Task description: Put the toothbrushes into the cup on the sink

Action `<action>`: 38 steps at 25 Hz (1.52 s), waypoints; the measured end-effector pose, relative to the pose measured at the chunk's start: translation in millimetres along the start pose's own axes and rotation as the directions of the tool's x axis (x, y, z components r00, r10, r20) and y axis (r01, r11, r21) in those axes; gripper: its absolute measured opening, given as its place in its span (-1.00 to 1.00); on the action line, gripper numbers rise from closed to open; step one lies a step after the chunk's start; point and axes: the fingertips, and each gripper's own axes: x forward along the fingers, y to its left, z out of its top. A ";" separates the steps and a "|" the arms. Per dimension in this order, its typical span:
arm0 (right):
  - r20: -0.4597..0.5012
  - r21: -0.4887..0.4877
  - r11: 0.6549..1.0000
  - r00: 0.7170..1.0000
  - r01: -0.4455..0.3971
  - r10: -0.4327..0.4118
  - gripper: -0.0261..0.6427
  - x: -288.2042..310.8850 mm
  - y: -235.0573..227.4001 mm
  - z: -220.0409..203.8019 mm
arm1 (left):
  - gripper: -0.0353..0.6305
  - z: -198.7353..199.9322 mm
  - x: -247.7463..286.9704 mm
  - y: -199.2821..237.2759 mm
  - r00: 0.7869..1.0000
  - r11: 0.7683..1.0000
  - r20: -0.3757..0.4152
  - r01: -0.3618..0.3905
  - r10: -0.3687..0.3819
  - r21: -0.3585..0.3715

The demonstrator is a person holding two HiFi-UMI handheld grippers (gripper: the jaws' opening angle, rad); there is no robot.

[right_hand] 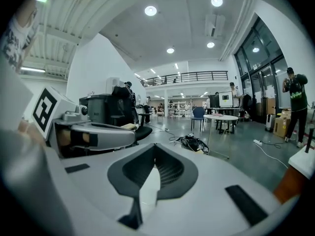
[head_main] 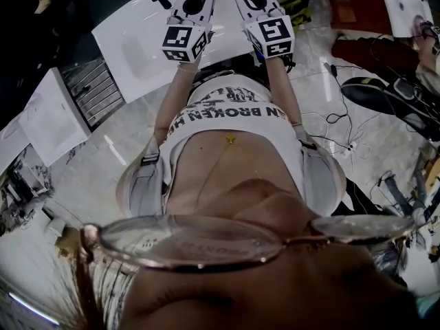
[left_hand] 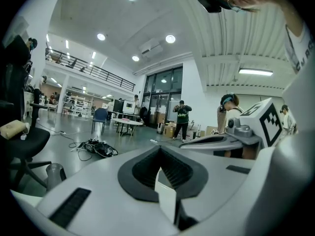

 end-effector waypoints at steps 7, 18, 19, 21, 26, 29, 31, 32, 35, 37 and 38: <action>0.003 -0.012 1.000 1.000 -0.011 0.011 -0.84 0.2 10.5 4.6 | -0.85 5.2 -8.3 0.0 1.000 1.000 0.016 -0.008 0.008 0.011; -0.009 -0.020 1.000 1.000 -0.003 0.003 -0.85 -1.5 8.8 3.9 | -0.85 4.0 -5.3 -4.1 1.000 1.000 0.011 0.007 -0.007 0.010; -0.010 -0.019 1.000 1.000 -0.001 0.000 -0.85 -2.2 8.3 3.5 | -0.85 3.6 -5.1 -4.9 1.000 1.000 0.010 0.009 -0.009 0.010; -0.012 -0.020 1.000 1.000 0.003 -0.004 -0.85 -2.9 7.2 3.2 | -0.85 3.0 -4.4 -5.4 1.000 1.000 0.008 0.012 -0.012 0.010; -0.021 -0.021 1.000 1.000 0.006 -0.007 -0.85 -2.6 3.4 1.6 | -0.85 1.4 0.4 -5.0 1.000 1.000 -0.004 0.016 -0.016 0.016; -0.034 -0.021 1.000 0.999 0.004 -0.004 -0.85 -1.4 1.7 -1.1 | -0.85 -0.2 3.1 -4.4 1.000 1.000 -0.009 0.019 -0.019 0.016; -0.037 -0.022 1.000 0.999 0.005 -0.005 -0.85 -1.3 0.2 -0.7 | -0.85 -0.2 4.6 -4.5 1.000 1.000 -0.012 0.020 -0.019 0.018; -0.038 -0.022 1.000 0.999 0.006 -0.007 -0.85 -1.8 -0.6 -0.6 | -0.85 -0.4 5.3 -5.2 1.000 1.000 -0.015 0.020 -0.020 0.018; -0.043 -0.020 1.000 0.999 0.007 -0.008 -0.85 -2.7 -2.8 -1.7 | -0.85 -1.7 7.9 -6.6 1.000 1.000 -0.023 0.022 -0.022 0.019; -0.042 -0.018 1.000 0.999 0.006 -0.006 -0.85 -1.2 -4.2 -2.3 | -0.85 -2.7 10.4 -5.9 0.999 1.000 -0.026 0.022 -0.022 0.020; -0.043 -0.018 1.000 0.999 0.004 -0.005 -0.85 -0.5 -5.1 -2.8 | -0.85 -3.2 11.8 -5.6 0.999 1.000 -0.027 0.023 -0.022 0.021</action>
